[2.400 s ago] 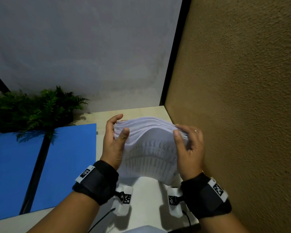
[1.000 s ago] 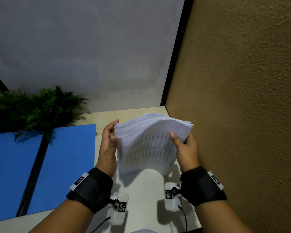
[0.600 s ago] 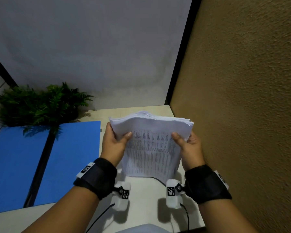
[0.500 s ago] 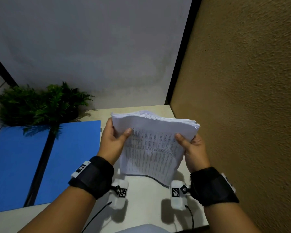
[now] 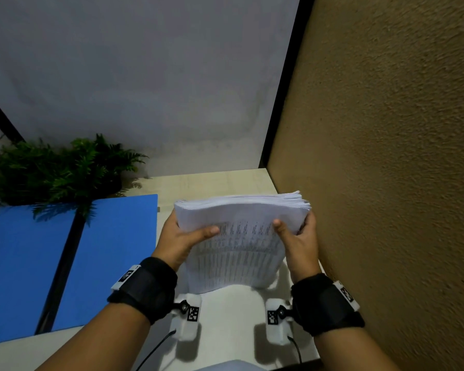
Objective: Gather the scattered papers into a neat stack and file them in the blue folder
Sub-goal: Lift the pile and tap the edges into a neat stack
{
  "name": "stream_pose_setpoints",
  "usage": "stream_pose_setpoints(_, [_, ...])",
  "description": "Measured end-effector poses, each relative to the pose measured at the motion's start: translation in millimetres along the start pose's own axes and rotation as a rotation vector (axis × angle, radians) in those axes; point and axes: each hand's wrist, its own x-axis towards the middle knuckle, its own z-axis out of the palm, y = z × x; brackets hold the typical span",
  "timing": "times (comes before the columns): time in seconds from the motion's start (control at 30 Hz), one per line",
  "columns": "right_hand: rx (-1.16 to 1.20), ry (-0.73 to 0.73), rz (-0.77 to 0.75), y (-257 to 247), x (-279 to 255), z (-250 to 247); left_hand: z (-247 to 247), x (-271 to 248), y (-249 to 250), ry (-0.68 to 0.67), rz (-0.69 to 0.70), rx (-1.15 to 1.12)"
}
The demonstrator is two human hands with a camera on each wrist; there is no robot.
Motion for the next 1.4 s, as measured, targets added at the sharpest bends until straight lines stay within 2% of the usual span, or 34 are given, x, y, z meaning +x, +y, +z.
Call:
stream_pose_setpoints(0.13, [-0.065,-0.077,-0.075,-6,-1,7,-1,-7,0,-0.057,0.002,-0.028])
stream_pose_setpoints(0.27, [-0.014,0.061,-0.12,-9,-2,11,-3,-9,3,-0.064,0.033,-0.01])
stream_pose_setpoints(0.37, [-0.21,0.051,-0.337,-12,-9,19,-3,-10,6,-0.044,0.061,-0.036])
stream_pose_setpoints(0.43, [-0.297,0.086,-0.37,-10,-8,19,-2,-11,9,-0.027,0.096,-0.031])
stream_pose_setpoints(0.5, [-0.346,0.133,-0.345,-6,-6,16,2,-15,15,0.022,0.15,-0.032])
stream_pose_setpoints(0.6, [-0.459,0.111,-0.438,-7,-9,18,8,-20,19,0.108,0.223,-0.042])
stream_pose_setpoints(0.73, [-0.413,0.179,-0.326,-6,-6,19,23,-22,27,0.28,0.265,0.0])
stream_pose_setpoints(0.87, [-0.419,0.167,-0.341,-9,-5,21,30,-19,34,0.382,0.271,0.032])
stream_pose_setpoints(0.93, [-0.417,0.214,-0.327,-8,-3,21,30,-18,35,0.366,0.246,-0.005])
stream_pose_setpoints(1.03, [-0.488,0.161,-0.366,-8,-3,21,27,-19,33,0.303,0.229,-0.002])
stream_pose_setpoints(1.17, [-0.47,0.206,-0.312,-11,-4,21,20,-19,23,0.187,0.207,-0.001])
stream_pose_setpoints(1.27, [-0.545,0.111,-0.392,-10,-3,22,17,-17,20,0.148,0.193,0.02])
stream_pose_setpoints(1.4, [-0.499,0.14,-0.304,-11,0,21,16,-16,18,0.092,0.166,0.022])
